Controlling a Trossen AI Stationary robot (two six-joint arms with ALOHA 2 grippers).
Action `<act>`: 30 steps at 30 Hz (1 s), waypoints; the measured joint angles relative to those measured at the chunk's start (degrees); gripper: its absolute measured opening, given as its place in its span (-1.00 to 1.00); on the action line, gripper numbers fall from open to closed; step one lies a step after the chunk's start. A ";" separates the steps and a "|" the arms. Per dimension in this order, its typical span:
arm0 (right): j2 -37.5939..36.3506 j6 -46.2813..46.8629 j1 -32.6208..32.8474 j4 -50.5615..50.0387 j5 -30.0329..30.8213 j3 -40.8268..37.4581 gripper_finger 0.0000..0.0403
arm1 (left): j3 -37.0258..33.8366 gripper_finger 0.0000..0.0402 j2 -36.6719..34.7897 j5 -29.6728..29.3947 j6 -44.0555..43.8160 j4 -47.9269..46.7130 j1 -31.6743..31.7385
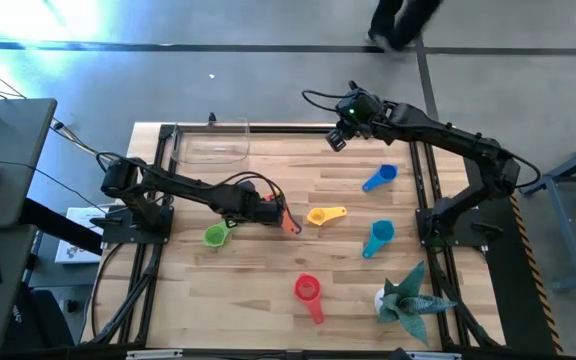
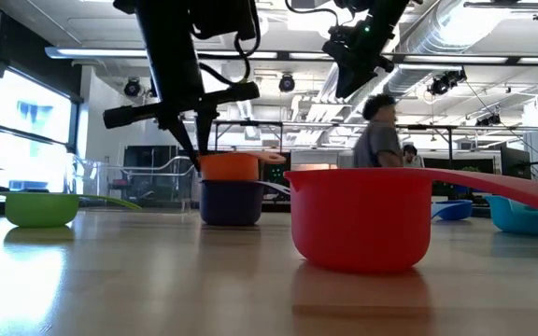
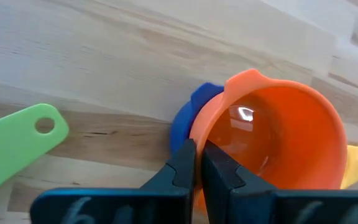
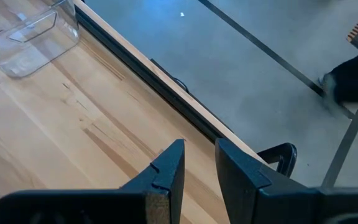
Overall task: Nest measuring cups in basket
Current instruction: Stack the orange measuring cup on top of the violet measuring cup
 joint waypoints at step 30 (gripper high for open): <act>0.01 0.45 0.00 -2.96 -2.22 0.00 -0.59 | 0.09 -0.48 0.00 5.77 6.53 0.95 0.18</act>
